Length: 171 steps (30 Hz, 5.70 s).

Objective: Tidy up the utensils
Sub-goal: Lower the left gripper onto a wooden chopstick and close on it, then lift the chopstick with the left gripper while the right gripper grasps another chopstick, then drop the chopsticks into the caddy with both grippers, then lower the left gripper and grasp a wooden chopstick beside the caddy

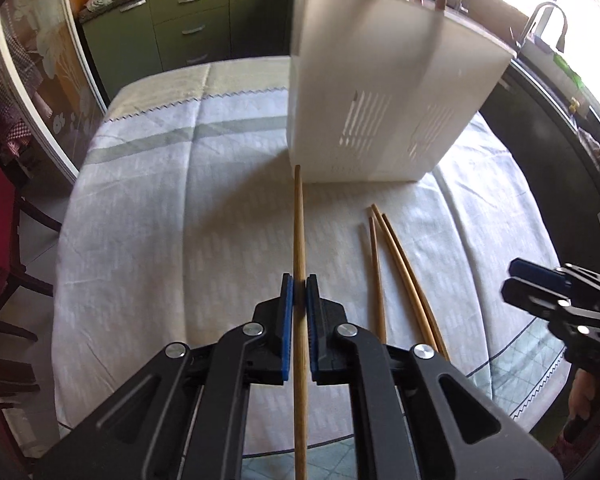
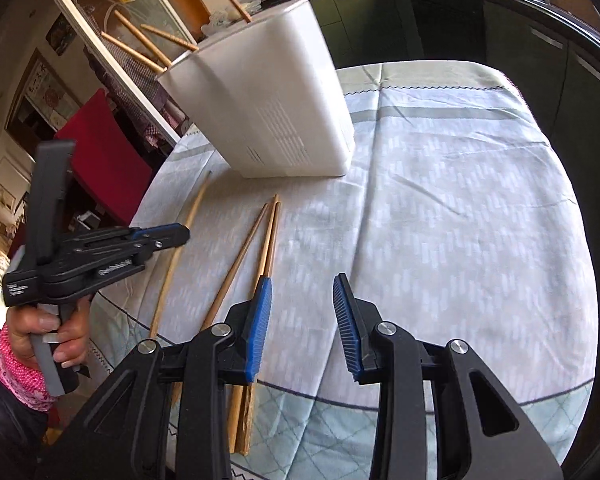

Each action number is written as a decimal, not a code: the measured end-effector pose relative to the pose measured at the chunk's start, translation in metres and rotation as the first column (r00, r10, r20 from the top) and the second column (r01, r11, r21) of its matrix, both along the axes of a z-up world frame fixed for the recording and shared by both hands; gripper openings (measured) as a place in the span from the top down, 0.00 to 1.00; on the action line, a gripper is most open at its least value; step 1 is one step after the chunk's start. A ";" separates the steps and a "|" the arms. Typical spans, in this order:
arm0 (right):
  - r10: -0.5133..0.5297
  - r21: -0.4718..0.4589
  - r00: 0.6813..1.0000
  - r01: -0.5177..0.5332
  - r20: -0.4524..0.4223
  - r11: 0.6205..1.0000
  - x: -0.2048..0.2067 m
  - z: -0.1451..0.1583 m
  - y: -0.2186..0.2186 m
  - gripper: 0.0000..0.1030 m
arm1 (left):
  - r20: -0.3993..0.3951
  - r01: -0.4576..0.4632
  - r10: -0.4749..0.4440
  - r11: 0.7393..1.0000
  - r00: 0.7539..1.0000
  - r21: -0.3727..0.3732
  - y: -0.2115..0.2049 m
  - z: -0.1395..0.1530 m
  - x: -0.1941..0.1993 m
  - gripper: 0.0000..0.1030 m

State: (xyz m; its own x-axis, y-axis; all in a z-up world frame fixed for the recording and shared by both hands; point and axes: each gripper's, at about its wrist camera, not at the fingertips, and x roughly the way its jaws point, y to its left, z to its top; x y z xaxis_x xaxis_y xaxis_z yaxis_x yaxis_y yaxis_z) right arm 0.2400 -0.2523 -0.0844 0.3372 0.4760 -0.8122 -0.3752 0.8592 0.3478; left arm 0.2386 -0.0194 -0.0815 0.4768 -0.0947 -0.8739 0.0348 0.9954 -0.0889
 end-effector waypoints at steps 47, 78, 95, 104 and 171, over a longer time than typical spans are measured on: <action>0.069 -0.240 0.997 -0.063 0.018 0.969 0.055 -0.036 0.114 0.94 | 0.438 -0.118 0.112 0.993 0.892 -0.013 0.055 0.068 -0.114 0.94; -0.112 0.085 0.893 0.084 0.435 0.993 -0.085 0.113 -0.027 0.95 | 0.474 -0.082 0.075 0.997 0.877 -0.004 0.044 0.086 -0.130 0.94; -0.090 0.102 0.886 0.049 0.455 0.994 -0.087 0.137 -0.028 0.94 | 0.534 -0.030 0.039 0.999 0.845 -0.025 0.034 0.125 -0.120 0.94; -0.116 0.138 0.829 0.048 0.547 0.989 -0.079 0.194 -0.030 0.94 | 0.645 0.014 0.010 0.999 0.764 -0.032 0.012 0.189 -0.085 0.94; -0.257 0.158 0.819 0.205 0.512 0.966 0.013 0.188 -0.047 0.78 | -0.087 0.086 -0.086 0.996 0.992 -0.003 -0.041 -0.002 0.002 0.74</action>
State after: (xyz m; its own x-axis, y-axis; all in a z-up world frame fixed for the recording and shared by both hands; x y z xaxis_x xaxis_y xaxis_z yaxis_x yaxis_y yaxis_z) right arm 0.2532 -0.2989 0.1036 0.8088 0.3927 -0.4378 -0.3176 0.9182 0.2369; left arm 0.2402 -0.0607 -0.0837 0.3886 -0.1317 -0.9119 0.1127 0.9891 -0.0948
